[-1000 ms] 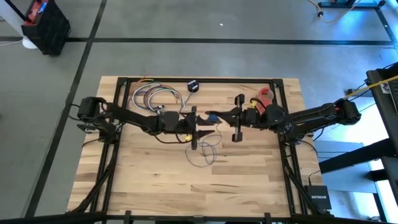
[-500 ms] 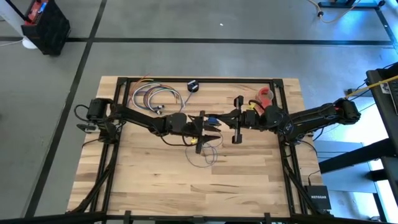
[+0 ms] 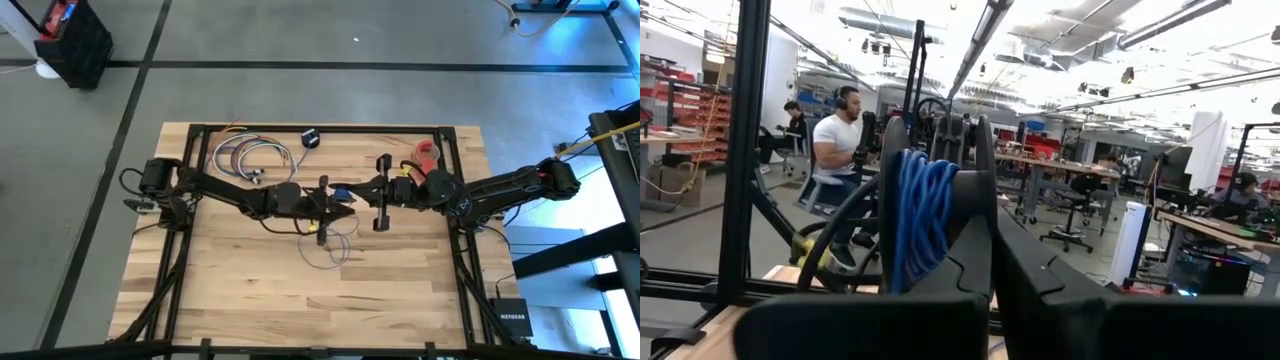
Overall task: Coil cords
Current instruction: Coil the blue wire onto the black spool
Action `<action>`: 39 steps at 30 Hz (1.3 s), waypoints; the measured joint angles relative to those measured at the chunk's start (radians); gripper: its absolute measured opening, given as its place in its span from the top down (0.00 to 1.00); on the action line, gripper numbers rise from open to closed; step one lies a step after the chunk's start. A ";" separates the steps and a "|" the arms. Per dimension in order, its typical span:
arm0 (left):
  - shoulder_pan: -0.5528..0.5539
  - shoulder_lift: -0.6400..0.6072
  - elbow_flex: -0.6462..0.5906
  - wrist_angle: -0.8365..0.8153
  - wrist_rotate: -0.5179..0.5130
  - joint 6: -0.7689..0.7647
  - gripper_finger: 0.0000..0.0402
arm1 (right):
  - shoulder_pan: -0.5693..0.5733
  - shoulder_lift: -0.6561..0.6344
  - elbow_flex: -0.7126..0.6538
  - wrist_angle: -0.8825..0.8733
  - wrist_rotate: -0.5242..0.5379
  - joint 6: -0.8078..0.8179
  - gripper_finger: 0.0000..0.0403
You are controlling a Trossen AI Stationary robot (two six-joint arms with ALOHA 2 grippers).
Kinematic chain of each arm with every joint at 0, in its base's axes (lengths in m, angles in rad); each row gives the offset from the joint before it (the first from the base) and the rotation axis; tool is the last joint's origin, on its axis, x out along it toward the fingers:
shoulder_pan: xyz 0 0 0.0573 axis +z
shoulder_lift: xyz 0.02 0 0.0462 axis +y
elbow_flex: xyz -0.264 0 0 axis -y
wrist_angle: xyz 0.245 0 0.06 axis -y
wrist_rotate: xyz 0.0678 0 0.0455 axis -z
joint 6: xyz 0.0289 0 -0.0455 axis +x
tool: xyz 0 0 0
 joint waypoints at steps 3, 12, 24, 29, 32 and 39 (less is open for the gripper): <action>0.000 -0.023 0.000 -0.105 -0.074 0.032 0.98 | 0.000 0.001 0.000 -0.017 0.000 -0.003 0.99; -0.018 -0.278 0.002 -0.670 -0.342 0.070 0.99 | -0.001 0.002 0.003 -0.087 0.043 -0.049 0.99; -0.064 -0.412 -0.002 -0.900 -0.438 -0.049 0.99 | 0.000 -0.001 0.100 -0.532 0.132 -0.136 0.99; -0.064 -0.412 -0.002 -0.871 -0.437 -0.087 0.98 | 0.000 0.012 0.101 -0.595 0.208 -0.173 0.99; -0.069 -0.412 -0.002 -0.831 -0.434 -0.105 0.99 | -0.001 0.046 0.102 -0.603 0.263 -0.193 0.99; -0.089 -0.410 -0.002 -0.779 -0.437 -0.115 0.98 | -0.001 0.198 0.155 -0.553 0.453 -0.230 0.99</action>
